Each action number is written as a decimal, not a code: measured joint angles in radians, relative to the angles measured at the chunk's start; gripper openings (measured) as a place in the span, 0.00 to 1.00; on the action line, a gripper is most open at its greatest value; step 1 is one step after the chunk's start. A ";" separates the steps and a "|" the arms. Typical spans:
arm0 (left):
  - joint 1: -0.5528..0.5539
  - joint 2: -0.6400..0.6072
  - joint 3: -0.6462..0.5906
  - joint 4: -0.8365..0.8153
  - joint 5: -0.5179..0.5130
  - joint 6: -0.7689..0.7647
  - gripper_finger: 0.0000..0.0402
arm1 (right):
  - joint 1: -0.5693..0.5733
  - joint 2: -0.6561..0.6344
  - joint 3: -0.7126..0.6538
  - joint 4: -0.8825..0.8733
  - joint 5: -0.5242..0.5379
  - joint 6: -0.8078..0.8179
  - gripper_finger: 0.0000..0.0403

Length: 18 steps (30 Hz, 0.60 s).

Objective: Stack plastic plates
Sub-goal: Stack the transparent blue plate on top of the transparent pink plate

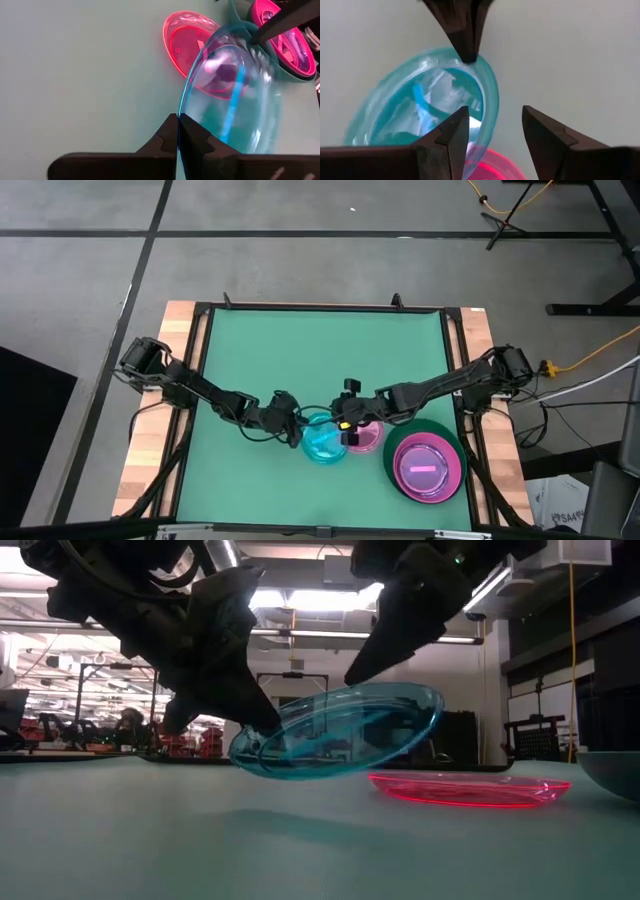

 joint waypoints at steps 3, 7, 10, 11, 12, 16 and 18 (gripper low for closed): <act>0.000 0.000 0.000 0.000 -0.001 0.000 0.00 | 0.000 0.002 -0.002 -0.009 0.000 0.015 0.43; 0.000 0.000 0.000 0.000 -0.001 0.000 0.00 | 0.000 0.001 -0.001 -0.008 -0.001 0.024 0.43; 0.000 0.000 0.000 0.000 -0.008 0.000 0.00 | 0.000 0.001 -0.001 -0.020 -0.008 0.060 0.42; 0.000 0.000 0.000 0.000 -0.008 0.000 0.00 | 0.000 0.001 -0.001 -0.032 -0.010 0.069 0.41; 0.000 0.000 0.000 0.000 -0.009 0.000 0.00 | 0.000 0.001 -0.001 -0.044 -0.009 0.079 0.40; 0.000 0.000 0.000 0.000 -0.025 0.023 0.00 | 0.000 0.001 -0.001 -0.065 -0.009 0.089 0.35; 0.001 0.000 0.000 0.001 -0.032 0.024 0.00 | 0.000 0.001 -0.001 -0.063 -0.009 0.089 0.33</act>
